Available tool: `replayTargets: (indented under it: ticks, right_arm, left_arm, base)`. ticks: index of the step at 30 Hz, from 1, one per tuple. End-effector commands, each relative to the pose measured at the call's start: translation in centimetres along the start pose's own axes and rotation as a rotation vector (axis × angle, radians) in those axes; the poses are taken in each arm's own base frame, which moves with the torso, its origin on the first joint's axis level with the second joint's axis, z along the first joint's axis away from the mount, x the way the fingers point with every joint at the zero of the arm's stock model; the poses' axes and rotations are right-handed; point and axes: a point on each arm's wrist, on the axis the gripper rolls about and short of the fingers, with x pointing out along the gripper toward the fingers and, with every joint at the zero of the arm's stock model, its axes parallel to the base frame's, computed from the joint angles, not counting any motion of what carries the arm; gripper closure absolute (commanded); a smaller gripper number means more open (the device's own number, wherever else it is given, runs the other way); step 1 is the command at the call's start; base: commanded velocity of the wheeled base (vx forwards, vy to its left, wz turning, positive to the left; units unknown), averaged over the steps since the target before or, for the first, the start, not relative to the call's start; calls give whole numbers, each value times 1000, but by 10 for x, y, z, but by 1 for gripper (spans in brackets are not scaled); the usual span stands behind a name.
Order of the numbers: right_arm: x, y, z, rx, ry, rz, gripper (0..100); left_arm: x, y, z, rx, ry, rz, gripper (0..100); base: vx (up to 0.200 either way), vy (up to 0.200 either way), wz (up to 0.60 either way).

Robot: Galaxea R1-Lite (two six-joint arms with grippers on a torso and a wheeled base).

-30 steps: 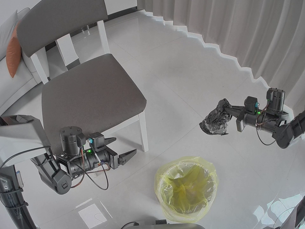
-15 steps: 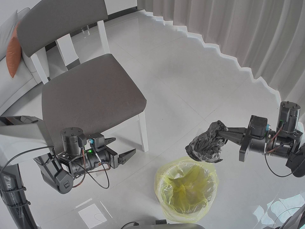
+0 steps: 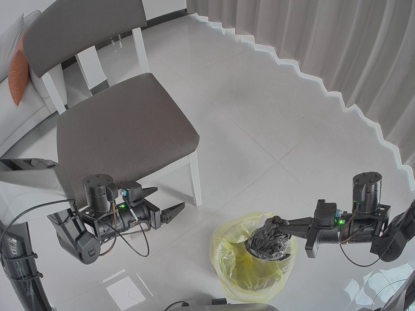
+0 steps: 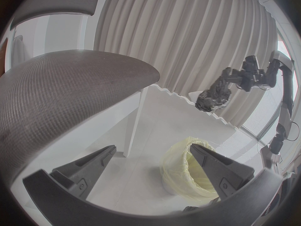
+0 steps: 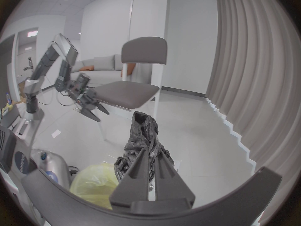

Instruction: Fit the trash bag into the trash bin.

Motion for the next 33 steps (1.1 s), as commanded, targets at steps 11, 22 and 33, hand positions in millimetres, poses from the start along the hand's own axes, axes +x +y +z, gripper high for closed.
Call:
replayTargets:
  ticks: [11,22,33]
  right_arm:
    - [52,15,-61,70,139,106,100]
    - [83,-1,-111,108,174,66,100]
    - [115,-9,-133,114,180,70,100]
  left_arm:
    - [-11,4,2,-5,-3,12,0]
    - [-17,16,-7,-18,-8,22,0]
    - [-19,24,-12,-28,-5,32,0]
  base:
    - [0,0,0]
    - [0,0,0]
    - [0,0,0]
